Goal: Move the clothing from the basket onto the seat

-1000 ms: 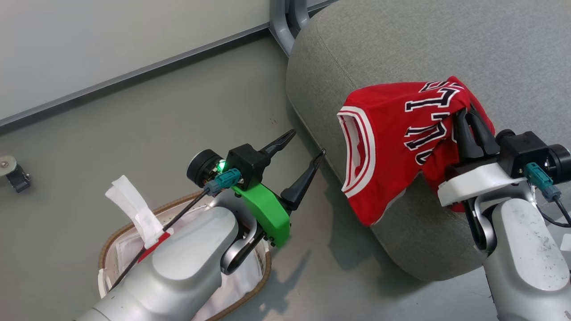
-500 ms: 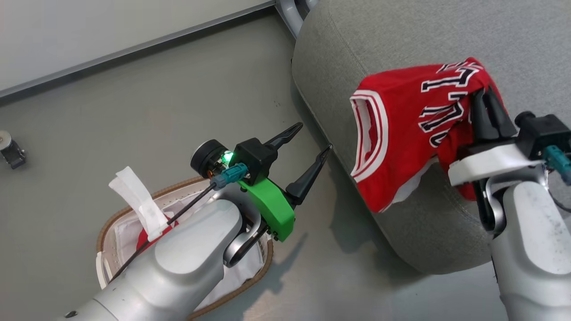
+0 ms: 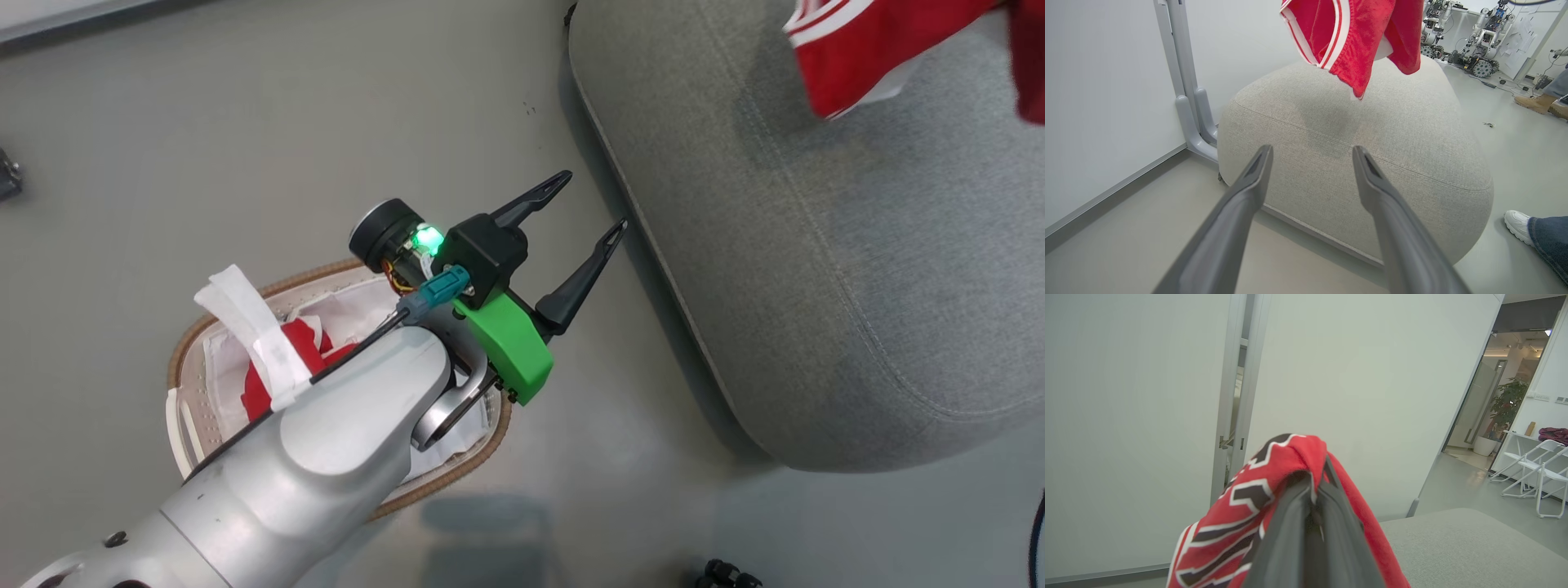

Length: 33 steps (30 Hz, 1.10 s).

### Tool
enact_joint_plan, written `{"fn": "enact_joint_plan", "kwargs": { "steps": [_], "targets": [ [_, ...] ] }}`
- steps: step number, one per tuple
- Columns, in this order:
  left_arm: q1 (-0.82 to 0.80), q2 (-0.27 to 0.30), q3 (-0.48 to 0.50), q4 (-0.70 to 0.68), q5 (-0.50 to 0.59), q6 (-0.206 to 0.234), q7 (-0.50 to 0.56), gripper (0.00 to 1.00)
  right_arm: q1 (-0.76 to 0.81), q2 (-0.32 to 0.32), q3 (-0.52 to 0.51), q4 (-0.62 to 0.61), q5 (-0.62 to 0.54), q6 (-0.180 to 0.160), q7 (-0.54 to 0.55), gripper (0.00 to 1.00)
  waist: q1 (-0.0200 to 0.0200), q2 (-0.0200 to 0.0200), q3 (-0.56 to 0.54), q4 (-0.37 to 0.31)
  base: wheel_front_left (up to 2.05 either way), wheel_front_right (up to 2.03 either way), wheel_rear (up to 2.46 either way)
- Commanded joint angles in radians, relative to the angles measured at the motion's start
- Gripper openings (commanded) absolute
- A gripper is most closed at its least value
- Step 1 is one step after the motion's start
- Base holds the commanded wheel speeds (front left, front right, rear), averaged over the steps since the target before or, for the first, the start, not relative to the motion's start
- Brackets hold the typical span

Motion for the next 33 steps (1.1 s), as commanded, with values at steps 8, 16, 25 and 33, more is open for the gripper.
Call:
{"fn": "enact_joint_plan", "kwargs": {
  "steps": [8,16,25,33],
  "targets": [
    [-0.062,0.031,0.005,-0.06,0.033,0.035,0.021,1.0,-0.21,-0.173,-0.078,0.101,-0.018,-0.001,0.049,0.0,-0.0002,-0.0001,0.183,0.113,0.0,0.0,0.0],
    [-0.101,0.062,0.0,-0.137,0.067,0.07,0.058,1.0,-0.281,-0.227,-0.079,0.233,-0.07,-0.001,0.064,0.0,-0.0002,-0.0001,0.295,0.148,0.0,0.0,0.0],
    [-0.105,0.088,-0.009,-0.218,0.085,0.1,0.088,1.0,-0.27,-0.192,-0.178,0.395,-0.143,-0.001,0.016,0.0,-0.0002,-0.0001,0.357,0.162,0.0,0.0,0.0],
    [-0.102,0.104,-0.008,-0.235,0.076,0.108,0.095,1.0,-0.245,-0.152,-0.256,0.497,-0.206,-0.001,-0.006,0.35,-0.0002,-0.0001,0.359,0.155,0.0,0.0,0.0]
  ]
}}
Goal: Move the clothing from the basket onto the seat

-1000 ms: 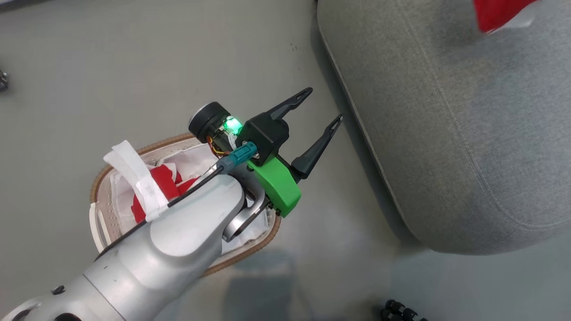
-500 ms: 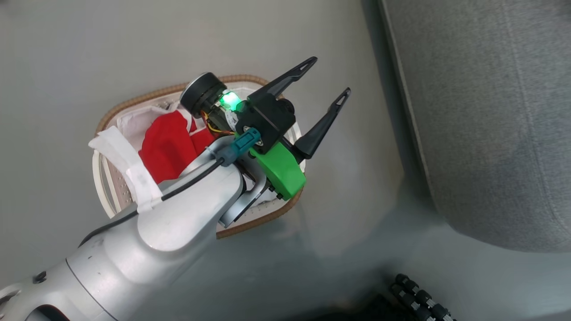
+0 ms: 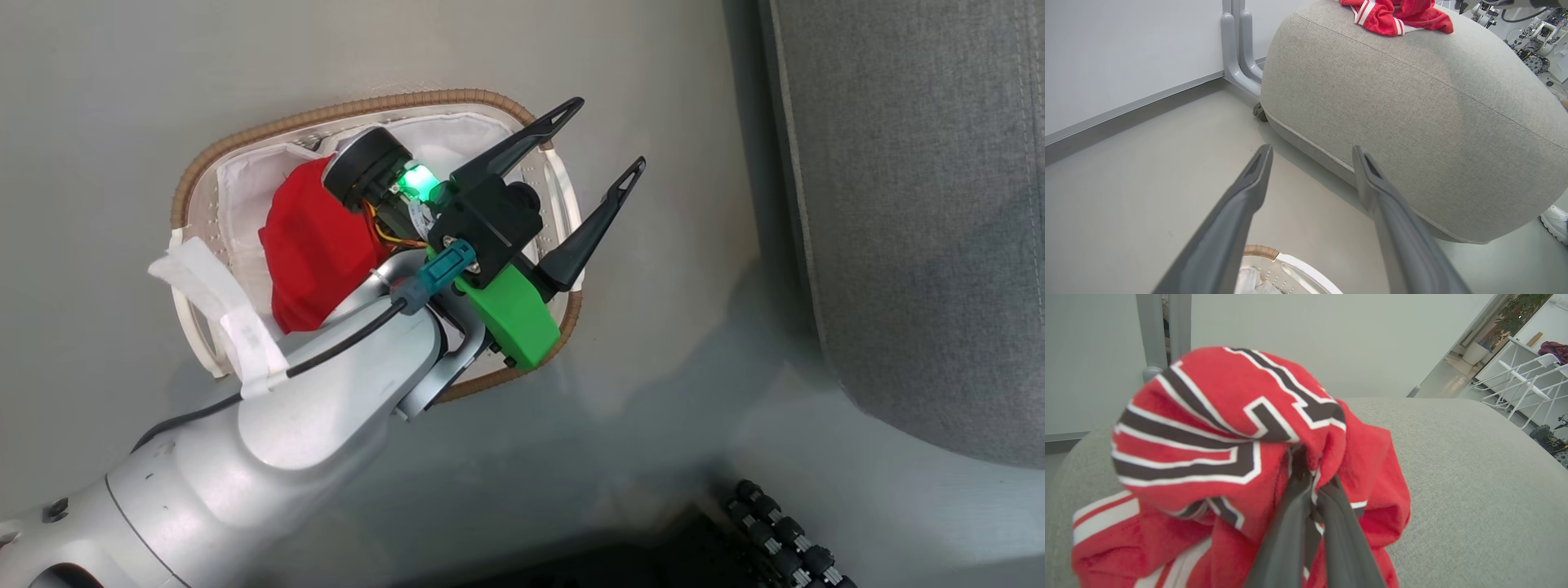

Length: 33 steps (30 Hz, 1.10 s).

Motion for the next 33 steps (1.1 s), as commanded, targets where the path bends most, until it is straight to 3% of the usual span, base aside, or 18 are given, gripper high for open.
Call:
{"fn": "enact_joint_plan", "kwargs": {
  "steps": [1,2,3,14,26,29,33],
  "targets": [
    [-0.009,0.011,0.003,-0.002,-0.002,0.002,0.001,1.0,0.017,0.007,-0.011,0.011,-0.01,-0.001,-0.007,0.49,-0.0002,-0.0001,-0.006,-0.005,0.0,0.0,0.0],
    [-0.007,0.014,0.004,-0.001,-0.004,0.003,0.0,1.0,0.021,0.013,-0.017,0.016,-0.016,-0.001,-0.009,0.97,-0.0002,-0.0001,-0.01,-0.008,0.0,0.0,0.0],
    [-0.005,0.016,0.008,-0.001,-0.006,0.005,-0.004,1.0,0.026,0.021,-0.018,0.021,-0.022,-0.001,-0.009,1.0,-0.0002,-0.0001,-0.013,-0.011,0.0,0.0,0.0],
    [0.039,0.03,0.056,0.039,-0.052,0.026,-0.062,1.0,0.121,0.075,0.002,-0.055,-0.026,-0.001,-0.015,1.0,-0.0002,-0.0001,-0.11,-0.032,0.0,0.0,0.0],
    [0.157,0.002,0.157,0.125,-0.107,0.02,-0.116,1.0,0.256,0.11,0.139,-0.2,0.022,-0.001,-0.016,1.0,-0.0002,-0.0001,-0.34,0.026,0.0,0.0,0.0],
    [0.258,-0.005,0.289,0.116,-0.098,0.029,-0.116,1.0,0.339,0.173,0.191,-0.255,0.063,-0.001,-0.016,1.0,-0.0002,-0.0001,-0.431,0.06,0.0,0.0,0.0],
    [0.354,-0.011,0.391,0.111,-0.065,0.033,-0.116,1.0,0.429,0.224,0.226,-0.31,0.08,-0.001,-0.016,1.0,-0.0002,-0.0001,-0.487,0.09,0.0,0.0,0.0]
  ]
}}
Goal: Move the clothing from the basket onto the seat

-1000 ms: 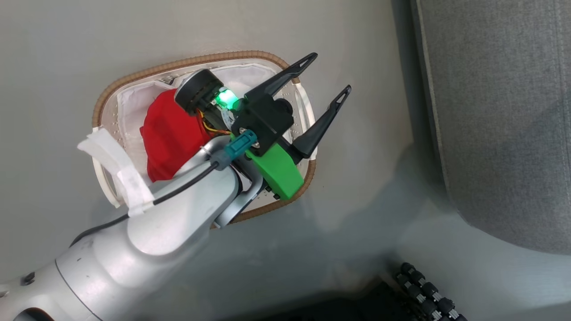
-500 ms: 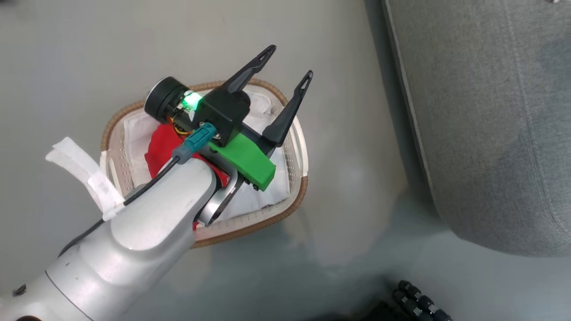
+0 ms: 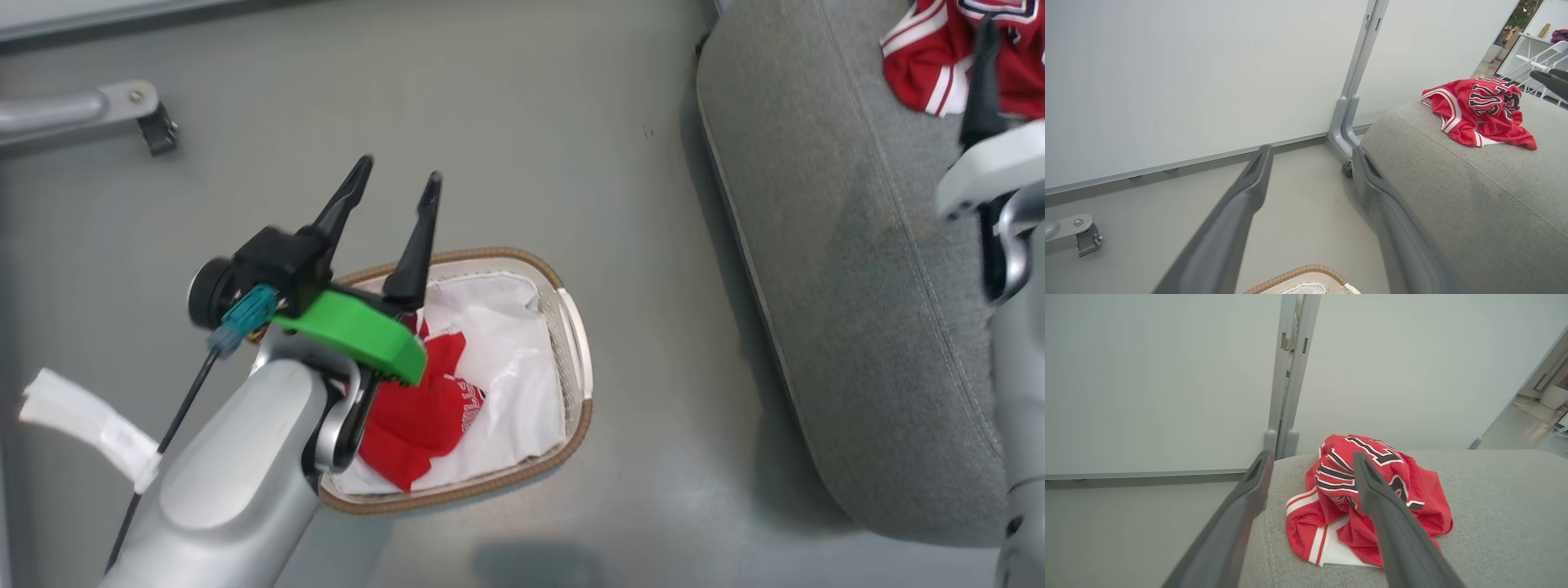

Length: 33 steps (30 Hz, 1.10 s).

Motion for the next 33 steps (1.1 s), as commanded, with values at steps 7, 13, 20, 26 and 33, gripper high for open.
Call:
{"fn": "enact_joint_plan", "kwargs": {
  "steps": [7,13,20,26,33],
  "targets": [
    [0.203,-0.04,0.195,-0.004,0.051,-0.014,-0.002,1.0,0.195,0.085,0.061,-0.118,0.042,-0.001,-0.004,1.0,0.0001,0.0,-0.167,0.11,0.0,0.0,0.0],
    [0.345,-0.085,0.34,-0.009,0.105,-0.031,-0.002,1.0,0.338,0.13,0.07,-0.226,0.077,-0.001,-0.004,1.0,0.0001,0.0,-0.234,0.149,0.0,0.0,0.0],
    [0.478,-0.135,0.459,-0.026,0.17,-0.058,-0.002,1.0,0.51,0.163,0.095,-0.331,0.079,-0.001,-0.004,1.0,0.0001,0.0,-0.296,0.177,0.0,0.0,0.0],
    [0.56,-0.17,0.51,-0.023,0.225,-0.085,-0.002,1.0,0.641,0.167,0.152,-0.368,0.144,-0.001,-0.004,1.0,0.0001,0.0,-0.347,0.189,0.0,0.0,0.0],
    [0.632,-0.198,0.551,-0.03,0.264,-0.107,-0.002,1.0,0.751,0.168,0.205,-0.401,0.208,-0.001,-0.004,1.0,0.0001,0.0,-0.38,0.191,0.0,0.0,0.0]
  ]
}}
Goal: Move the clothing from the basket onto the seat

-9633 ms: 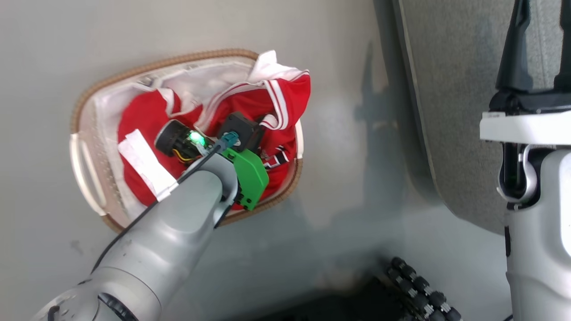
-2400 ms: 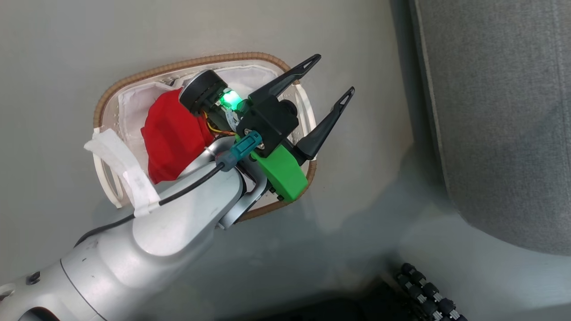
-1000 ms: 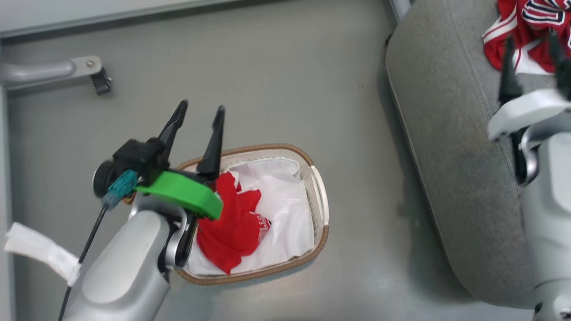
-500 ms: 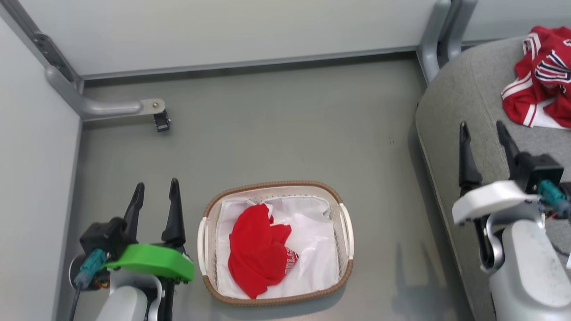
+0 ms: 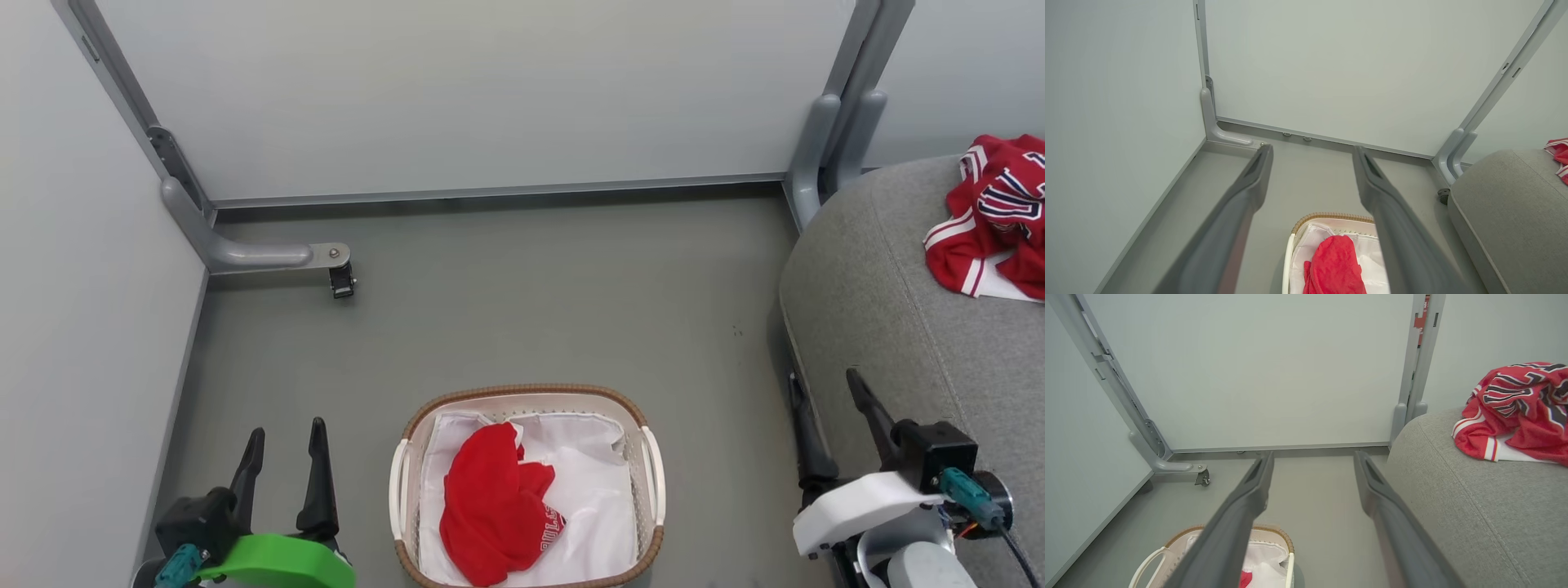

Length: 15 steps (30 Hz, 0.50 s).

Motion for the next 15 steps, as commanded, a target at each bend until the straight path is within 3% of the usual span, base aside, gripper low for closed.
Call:
{"fn": "enact_joint_plan", "kwargs": {
  "steps": [1,15],
  "targets": [
    [0.02,-0.008,0.009,-0.005,0.014,-0.005,0.0,1.0,0.02,-0.005,0.006,-0.004,0.01,-0.001,-0.004,1.0,0.0001,0.0,-0.013,0.003,0.0,0.0,0.0],
    [0.007,-0.037,0.01,0.038,0.028,-0.05,0.0,1.0,0.032,-0.004,0.046,0.028,0.024,-0.001,-0.004,1.0,0.0001,0.0,-0.026,-0.001,0.0,0.0,0.0]
  ]
}}
